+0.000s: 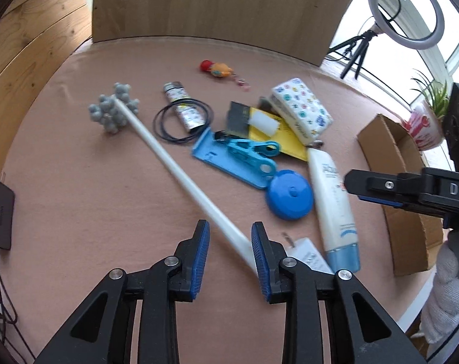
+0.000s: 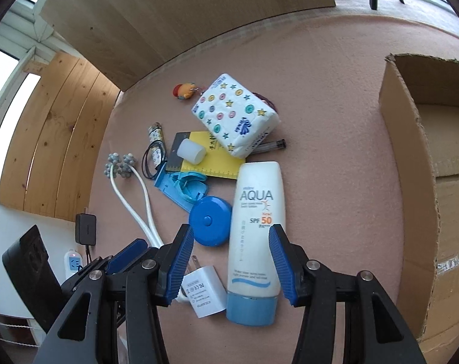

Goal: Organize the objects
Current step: 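Close the right gripper on the white massager cable's looped end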

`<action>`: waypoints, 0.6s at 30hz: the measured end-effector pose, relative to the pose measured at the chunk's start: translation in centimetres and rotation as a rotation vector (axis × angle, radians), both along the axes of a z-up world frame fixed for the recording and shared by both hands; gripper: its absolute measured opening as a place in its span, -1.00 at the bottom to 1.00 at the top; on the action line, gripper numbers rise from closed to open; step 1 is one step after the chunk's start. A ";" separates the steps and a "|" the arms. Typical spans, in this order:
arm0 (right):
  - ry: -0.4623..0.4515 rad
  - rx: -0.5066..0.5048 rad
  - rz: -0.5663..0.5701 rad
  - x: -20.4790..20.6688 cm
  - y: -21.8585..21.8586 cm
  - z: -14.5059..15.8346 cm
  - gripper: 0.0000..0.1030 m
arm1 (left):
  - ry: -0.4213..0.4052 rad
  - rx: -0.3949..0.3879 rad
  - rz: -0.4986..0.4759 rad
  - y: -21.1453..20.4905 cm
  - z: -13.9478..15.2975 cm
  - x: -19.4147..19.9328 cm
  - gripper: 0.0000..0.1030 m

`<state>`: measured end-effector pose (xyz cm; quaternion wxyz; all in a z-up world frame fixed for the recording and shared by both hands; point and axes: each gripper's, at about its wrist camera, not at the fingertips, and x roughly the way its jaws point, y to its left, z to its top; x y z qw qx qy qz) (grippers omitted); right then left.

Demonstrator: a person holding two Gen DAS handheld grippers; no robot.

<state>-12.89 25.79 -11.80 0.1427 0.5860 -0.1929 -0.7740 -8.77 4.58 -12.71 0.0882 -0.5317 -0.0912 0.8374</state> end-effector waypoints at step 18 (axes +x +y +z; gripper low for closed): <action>0.008 -0.014 0.033 0.1 -1.9 0.5 -0.07 | 0.055 0.035 -0.003 -0.2 1.8 -3.5 -0.25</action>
